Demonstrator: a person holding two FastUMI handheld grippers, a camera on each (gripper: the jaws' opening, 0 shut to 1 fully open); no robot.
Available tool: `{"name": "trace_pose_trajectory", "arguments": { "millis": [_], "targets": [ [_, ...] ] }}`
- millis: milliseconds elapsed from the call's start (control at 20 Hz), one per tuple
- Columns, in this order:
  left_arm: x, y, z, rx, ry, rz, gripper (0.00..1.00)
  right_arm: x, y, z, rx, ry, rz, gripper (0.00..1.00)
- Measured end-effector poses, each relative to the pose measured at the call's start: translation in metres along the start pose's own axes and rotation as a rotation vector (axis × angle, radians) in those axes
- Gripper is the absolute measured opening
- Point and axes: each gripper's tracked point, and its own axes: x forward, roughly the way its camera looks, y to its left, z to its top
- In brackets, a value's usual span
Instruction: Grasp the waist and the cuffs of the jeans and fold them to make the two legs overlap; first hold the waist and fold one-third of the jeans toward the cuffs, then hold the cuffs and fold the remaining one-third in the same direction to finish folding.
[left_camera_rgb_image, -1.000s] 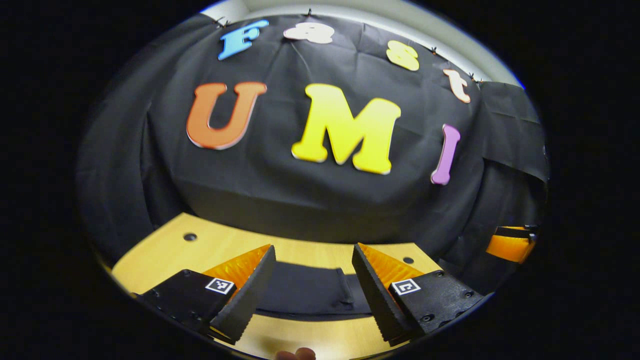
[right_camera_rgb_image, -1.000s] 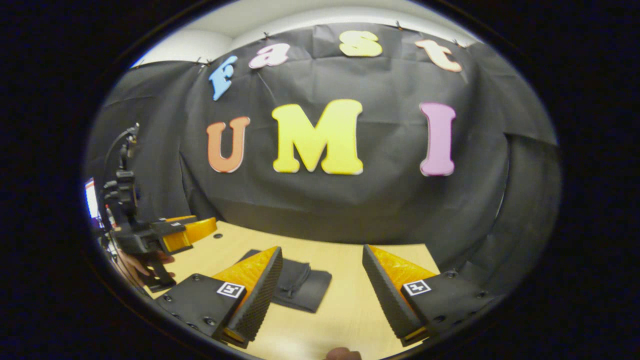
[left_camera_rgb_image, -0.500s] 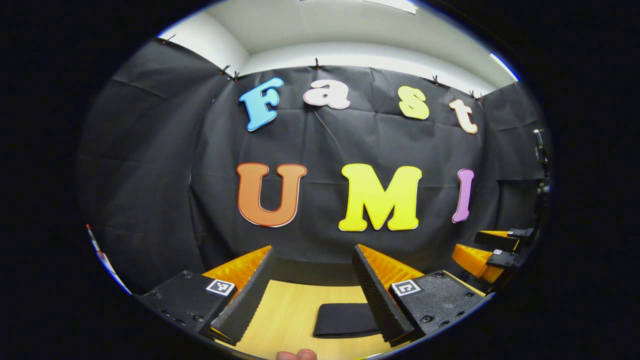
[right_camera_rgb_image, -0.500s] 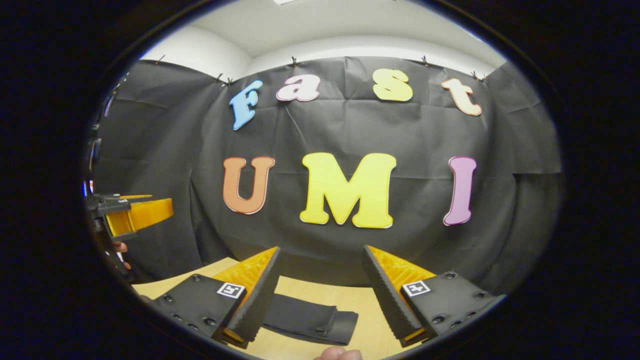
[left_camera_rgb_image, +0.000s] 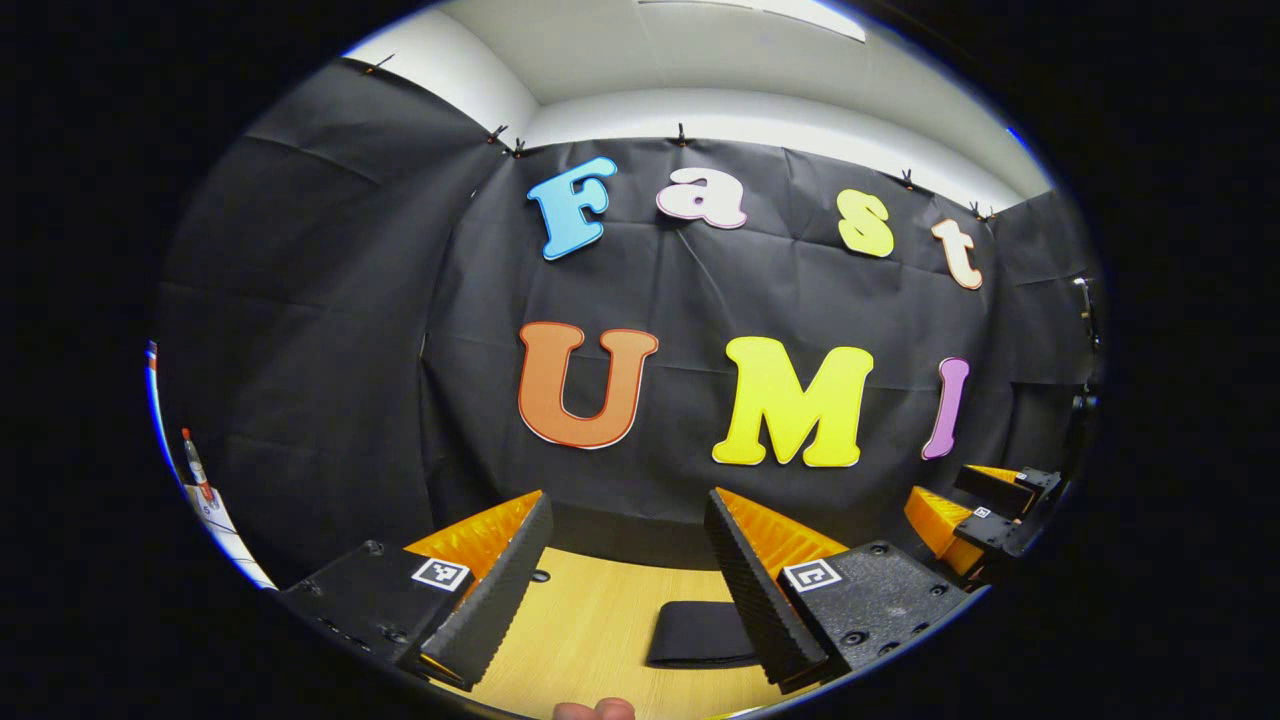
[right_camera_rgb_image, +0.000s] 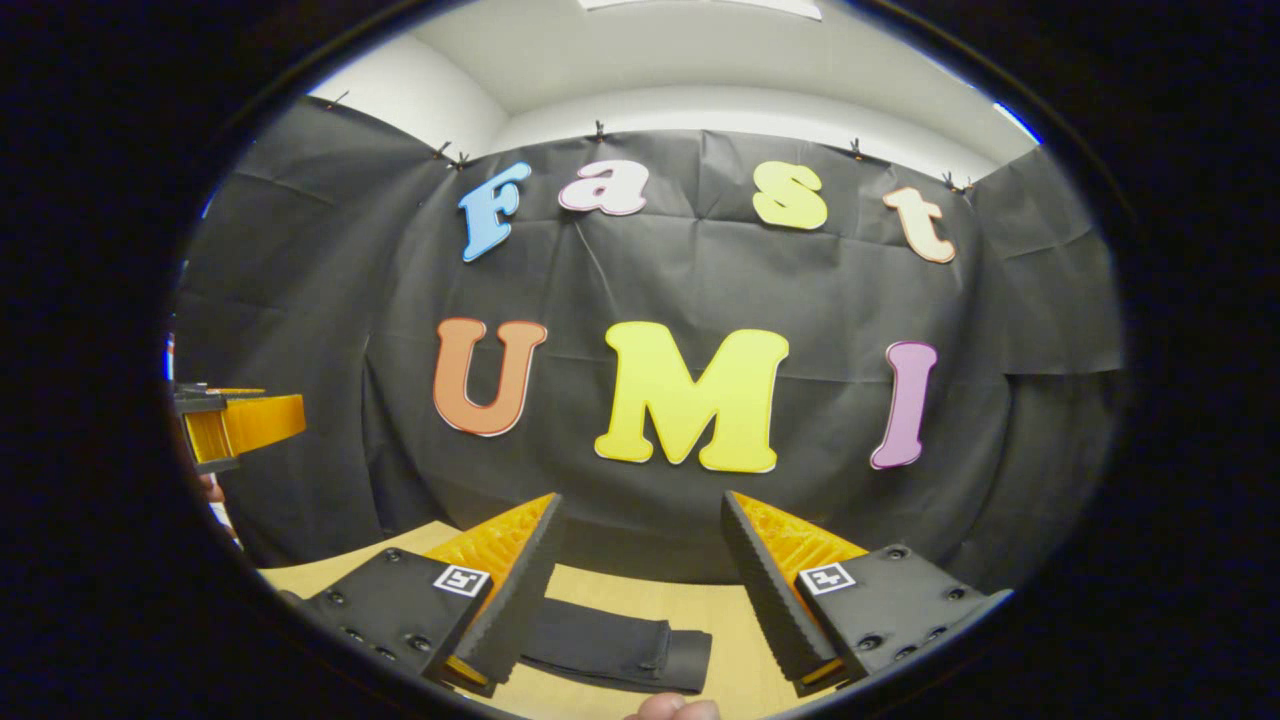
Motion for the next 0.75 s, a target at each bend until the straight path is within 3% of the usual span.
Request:
{"name": "trace_pose_trajectory", "arguments": {
  "millis": [750],
  "targets": [
    [-0.011, 0.021, -0.004, -0.020, 0.018, 0.045, 0.98, 0.013, 0.024, 0.003, 0.008, -0.002, 0.007, 0.94]
  ]
}}
